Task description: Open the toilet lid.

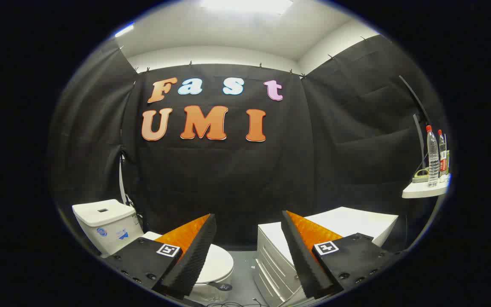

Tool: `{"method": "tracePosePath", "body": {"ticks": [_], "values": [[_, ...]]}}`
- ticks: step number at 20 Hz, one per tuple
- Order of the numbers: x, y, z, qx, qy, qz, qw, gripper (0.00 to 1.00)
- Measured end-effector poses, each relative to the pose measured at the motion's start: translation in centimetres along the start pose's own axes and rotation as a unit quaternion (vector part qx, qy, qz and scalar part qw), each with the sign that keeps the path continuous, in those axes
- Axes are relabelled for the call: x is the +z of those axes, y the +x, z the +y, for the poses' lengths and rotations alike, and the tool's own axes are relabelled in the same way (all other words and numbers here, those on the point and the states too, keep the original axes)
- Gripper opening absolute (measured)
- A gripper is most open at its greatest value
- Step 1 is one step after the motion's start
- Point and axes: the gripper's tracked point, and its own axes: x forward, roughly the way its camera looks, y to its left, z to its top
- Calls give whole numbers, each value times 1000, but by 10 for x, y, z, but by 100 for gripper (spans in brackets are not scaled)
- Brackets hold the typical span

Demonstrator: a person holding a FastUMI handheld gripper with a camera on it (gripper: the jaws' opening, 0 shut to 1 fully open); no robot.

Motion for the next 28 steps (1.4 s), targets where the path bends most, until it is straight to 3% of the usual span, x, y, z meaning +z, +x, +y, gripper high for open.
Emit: {"method": "tracePosePath", "body": {"ticks": [23,28], "values": [[-3,0,7,15,-1,-1,1000,98],[20,-3,13,32,61,-40,997,98]]}}
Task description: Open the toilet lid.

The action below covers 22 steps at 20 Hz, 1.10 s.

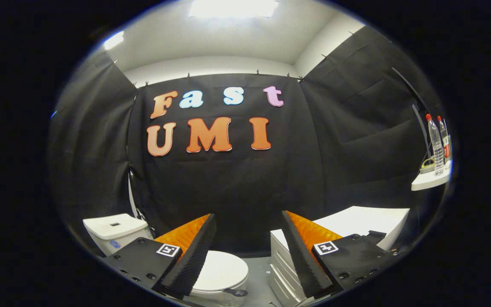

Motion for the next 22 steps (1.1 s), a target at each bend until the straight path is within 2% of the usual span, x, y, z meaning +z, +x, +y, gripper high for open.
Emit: {"method": "tracePosePath", "body": {"ticks": [5,11,22], "values": [[-21,2,-14,-28,8,35,999,97],[-43,3,-6,-13,11,77,997,96],[-50,7,-2,-8,-14,88,996,98]]}}
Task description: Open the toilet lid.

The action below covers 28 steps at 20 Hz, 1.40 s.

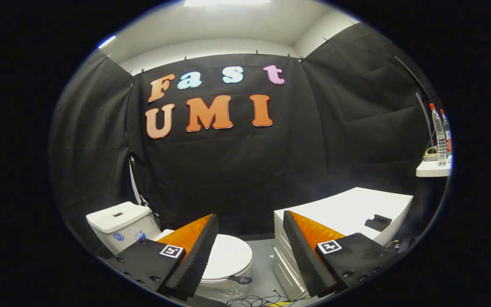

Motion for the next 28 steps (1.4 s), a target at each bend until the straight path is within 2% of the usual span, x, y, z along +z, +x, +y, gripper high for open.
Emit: {"method": "tracePosePath", "body": {"ticks": [5,11,17,21,26,28], "values": [[8,2,5,-28,-16,-10,999,98],[2,26,45,-23,30,-29,999,98],[-73,46,39,-36,103,26,994,98],[-112,63,12,-70,139,44,987,99],[-156,71,-25,-113,215,70,967,99],[-184,71,-36,-131,248,90,955,99]]}}
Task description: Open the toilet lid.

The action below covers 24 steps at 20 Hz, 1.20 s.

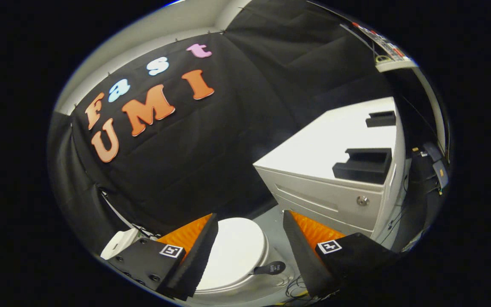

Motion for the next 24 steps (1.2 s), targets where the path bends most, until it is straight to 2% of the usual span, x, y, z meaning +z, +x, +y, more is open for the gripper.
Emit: {"method": "tracePosePath", "body": {"ticks": [3,6,11,18,24], "values": [[-38,3,-23,-18,67,52,996,98],[-93,-9,-36,-34,112,122,986,98],[-146,-12,-55,-69,186,176,964,98],[-171,6,-63,-90,273,206,935,96],[-177,17,-53,-65,346,196,915,85]]}}
